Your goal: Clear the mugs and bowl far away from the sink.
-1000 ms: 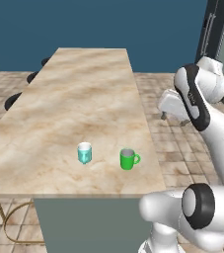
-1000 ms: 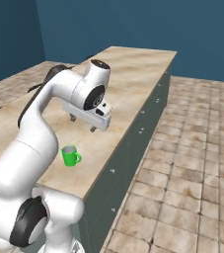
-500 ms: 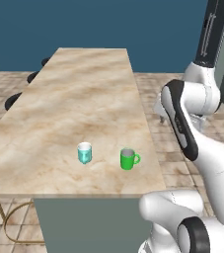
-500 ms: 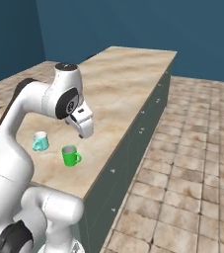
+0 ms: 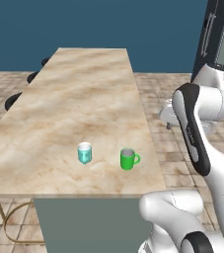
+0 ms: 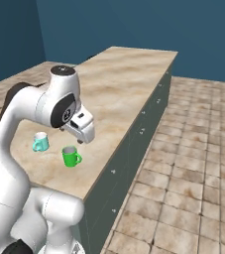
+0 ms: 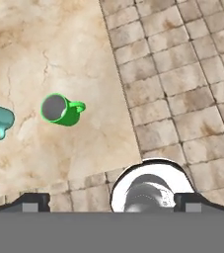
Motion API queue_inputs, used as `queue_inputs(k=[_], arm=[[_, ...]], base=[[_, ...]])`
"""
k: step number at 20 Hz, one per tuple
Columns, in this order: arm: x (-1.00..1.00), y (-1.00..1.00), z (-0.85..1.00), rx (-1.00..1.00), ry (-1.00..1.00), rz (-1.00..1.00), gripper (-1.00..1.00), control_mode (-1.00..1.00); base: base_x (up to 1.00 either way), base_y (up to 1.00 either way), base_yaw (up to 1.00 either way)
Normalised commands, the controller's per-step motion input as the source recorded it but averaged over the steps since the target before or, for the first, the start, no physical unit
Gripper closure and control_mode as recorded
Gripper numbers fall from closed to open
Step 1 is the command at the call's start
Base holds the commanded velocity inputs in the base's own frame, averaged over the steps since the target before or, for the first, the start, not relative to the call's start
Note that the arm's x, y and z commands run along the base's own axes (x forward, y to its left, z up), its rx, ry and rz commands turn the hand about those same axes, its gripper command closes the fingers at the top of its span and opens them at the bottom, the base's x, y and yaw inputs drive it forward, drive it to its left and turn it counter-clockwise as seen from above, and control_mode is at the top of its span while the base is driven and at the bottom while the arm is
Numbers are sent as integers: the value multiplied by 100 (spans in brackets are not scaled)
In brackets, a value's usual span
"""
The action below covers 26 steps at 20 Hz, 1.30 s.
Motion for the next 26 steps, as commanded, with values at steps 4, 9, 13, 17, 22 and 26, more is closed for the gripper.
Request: queue_inputs(k=[4, 9, 13, 17, 22, 26], arm=[[-41, 4, 31, -21, -14, 29, -100, -100], [-63, 26, 34, -38, -41, 18, -100, -100], [-32, 15, 1, -14, -43, 17, -100, -100], [-7, 7, 0, -3, -32, 14, -100, -100], [0, 0, 0, 0, 0, 0, -100, 100], [0, 0, 0, 0, 0, 0, -100, 100]], base=[[0, 0, 0], [0, 0, 0], [0, 0, 0], [0, 0, 0], [-3, -41, -23], [0, -37, -87]])
